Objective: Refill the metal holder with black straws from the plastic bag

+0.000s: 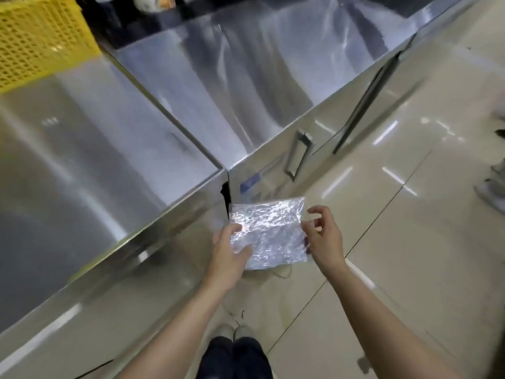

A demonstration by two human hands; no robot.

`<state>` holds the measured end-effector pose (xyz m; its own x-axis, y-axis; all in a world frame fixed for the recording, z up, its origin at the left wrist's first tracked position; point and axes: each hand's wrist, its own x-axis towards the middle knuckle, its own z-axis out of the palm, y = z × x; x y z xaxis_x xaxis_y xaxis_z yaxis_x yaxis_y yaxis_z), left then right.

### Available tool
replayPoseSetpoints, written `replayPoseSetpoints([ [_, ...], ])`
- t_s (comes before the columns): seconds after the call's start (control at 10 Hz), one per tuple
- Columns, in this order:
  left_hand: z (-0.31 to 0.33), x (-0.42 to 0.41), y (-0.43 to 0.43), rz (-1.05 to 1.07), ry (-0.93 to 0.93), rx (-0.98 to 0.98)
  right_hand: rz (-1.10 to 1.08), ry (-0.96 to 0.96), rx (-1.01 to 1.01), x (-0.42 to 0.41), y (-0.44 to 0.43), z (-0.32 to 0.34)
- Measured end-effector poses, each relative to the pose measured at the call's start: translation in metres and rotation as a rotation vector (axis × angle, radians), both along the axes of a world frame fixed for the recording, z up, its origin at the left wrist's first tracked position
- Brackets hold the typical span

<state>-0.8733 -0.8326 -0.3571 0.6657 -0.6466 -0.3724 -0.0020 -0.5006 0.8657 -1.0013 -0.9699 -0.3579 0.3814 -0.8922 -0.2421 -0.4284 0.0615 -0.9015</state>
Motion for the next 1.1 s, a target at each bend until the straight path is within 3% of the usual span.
replayPoseSetpoints([
  [0.1,-0.066,-0.002,-0.021,-0.052,0.013,0.066,-0.001,0.067,0.063,0.001,-0.019,-0.066],
  [0.2,-0.145,0.002,-0.037,-0.184,-0.096,0.132,0.105,0.14,0.187,0.001,-0.031,-0.145],
  [0.3,-0.225,0.009,-0.049,-0.35,-0.237,0.201,0.266,0.264,0.168,0.001,-0.04,-0.23],
  [0.5,-0.349,0.018,-0.085,-0.685,-0.725,0.55,0.526,0.538,-0.074,0.023,-0.062,-0.376],
  [0.6,-0.393,0.015,-0.111,-0.906,-0.899,0.663,0.686,0.847,-0.24,0.039,-0.074,-0.425],
  [0.8,-0.453,0.023,-0.138,-1.261,-1.03,0.963,0.864,1.102,-0.326,0.057,-0.087,-0.476],
  [0.9,-0.46,0.017,-0.152,-1.215,-0.919,0.97,0.96,1.155,-0.309,0.066,-0.083,-0.487],
  [1.1,-0.413,0.024,-0.137,-1.133,-1.154,0.652,0.852,1.188,-0.368,0.071,-0.072,-0.442],
])
